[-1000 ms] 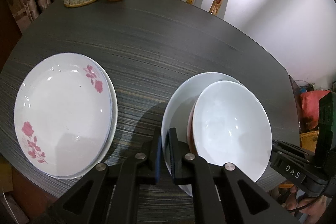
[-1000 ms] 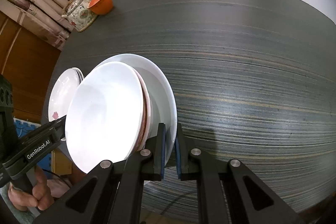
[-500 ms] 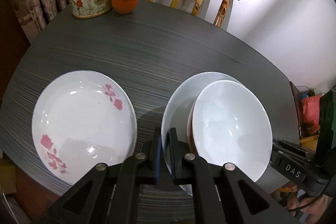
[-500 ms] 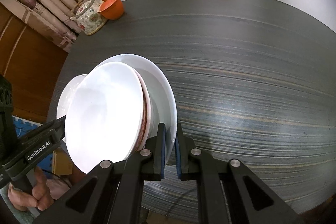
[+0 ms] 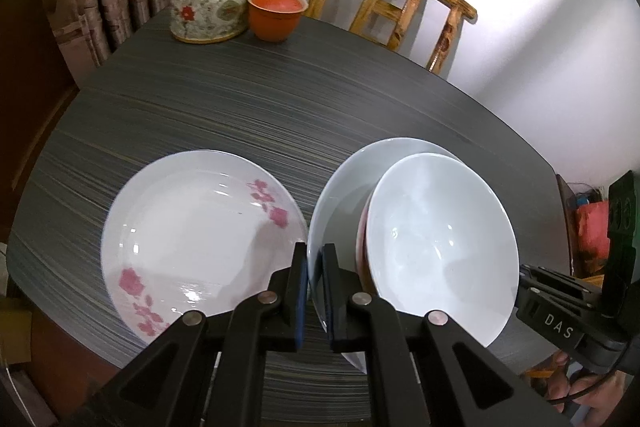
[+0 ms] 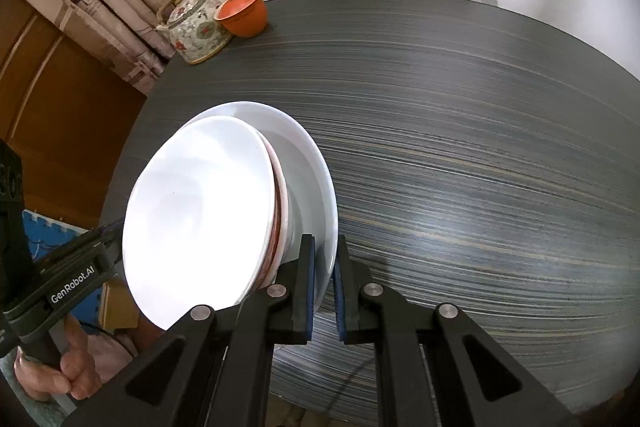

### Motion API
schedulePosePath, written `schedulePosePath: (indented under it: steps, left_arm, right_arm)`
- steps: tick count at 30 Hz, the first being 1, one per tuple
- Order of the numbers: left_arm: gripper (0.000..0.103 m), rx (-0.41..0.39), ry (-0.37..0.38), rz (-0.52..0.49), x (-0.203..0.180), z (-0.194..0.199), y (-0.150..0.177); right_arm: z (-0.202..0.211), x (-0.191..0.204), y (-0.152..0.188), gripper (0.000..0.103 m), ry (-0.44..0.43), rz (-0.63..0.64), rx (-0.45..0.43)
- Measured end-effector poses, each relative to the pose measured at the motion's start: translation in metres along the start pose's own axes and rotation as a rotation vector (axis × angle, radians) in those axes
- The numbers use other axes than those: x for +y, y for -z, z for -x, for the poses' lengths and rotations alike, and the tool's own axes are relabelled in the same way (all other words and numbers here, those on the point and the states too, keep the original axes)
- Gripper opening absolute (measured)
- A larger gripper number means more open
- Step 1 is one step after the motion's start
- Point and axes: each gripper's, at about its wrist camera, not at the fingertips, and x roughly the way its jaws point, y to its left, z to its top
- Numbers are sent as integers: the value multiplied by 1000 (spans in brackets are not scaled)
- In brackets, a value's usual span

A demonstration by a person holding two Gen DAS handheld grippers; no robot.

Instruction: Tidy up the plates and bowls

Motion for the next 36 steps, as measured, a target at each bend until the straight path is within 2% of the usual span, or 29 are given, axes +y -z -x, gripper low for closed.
schedulePosePath:
  steps: [23,36]
  left_arm:
    - [5,-23,-71,82,92,30,-10]
    - [5,0,-94,101,125,23,-7]
  right_arm:
    - [-33,91,-16,10,-51,88,36]
    - [-59,115,-14,10,-63,92,69]
